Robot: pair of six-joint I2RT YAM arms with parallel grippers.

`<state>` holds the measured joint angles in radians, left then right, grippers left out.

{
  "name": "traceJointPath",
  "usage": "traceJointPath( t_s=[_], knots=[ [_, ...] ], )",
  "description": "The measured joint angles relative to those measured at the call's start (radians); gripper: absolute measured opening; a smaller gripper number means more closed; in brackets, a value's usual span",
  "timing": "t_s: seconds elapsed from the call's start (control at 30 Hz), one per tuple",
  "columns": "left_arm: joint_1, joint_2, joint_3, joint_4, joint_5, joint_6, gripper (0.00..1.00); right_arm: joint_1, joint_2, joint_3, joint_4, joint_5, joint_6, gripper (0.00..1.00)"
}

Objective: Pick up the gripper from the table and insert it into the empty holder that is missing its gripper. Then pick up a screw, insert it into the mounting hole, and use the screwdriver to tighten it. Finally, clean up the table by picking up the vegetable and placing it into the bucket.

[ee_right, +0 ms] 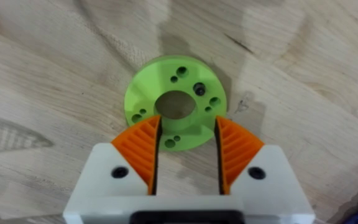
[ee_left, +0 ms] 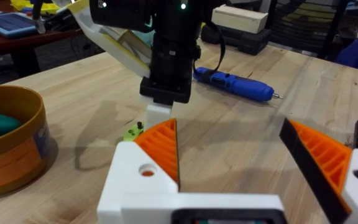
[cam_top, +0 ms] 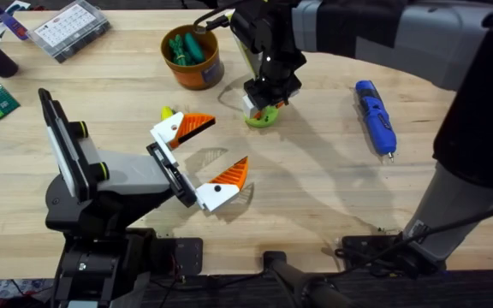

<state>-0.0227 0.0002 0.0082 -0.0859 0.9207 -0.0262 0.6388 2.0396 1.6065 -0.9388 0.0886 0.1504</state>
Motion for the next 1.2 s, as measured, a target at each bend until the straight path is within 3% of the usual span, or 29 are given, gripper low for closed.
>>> traceJointPath(
  t_s=[1.2],
  knots=[
    [0.000, 0.000, 0.000, 0.003, 0.000, 0.000, 0.987, -0.018, 0.000, 0.000, 0.123, -0.001, -0.001, 0.500]
  ],
)
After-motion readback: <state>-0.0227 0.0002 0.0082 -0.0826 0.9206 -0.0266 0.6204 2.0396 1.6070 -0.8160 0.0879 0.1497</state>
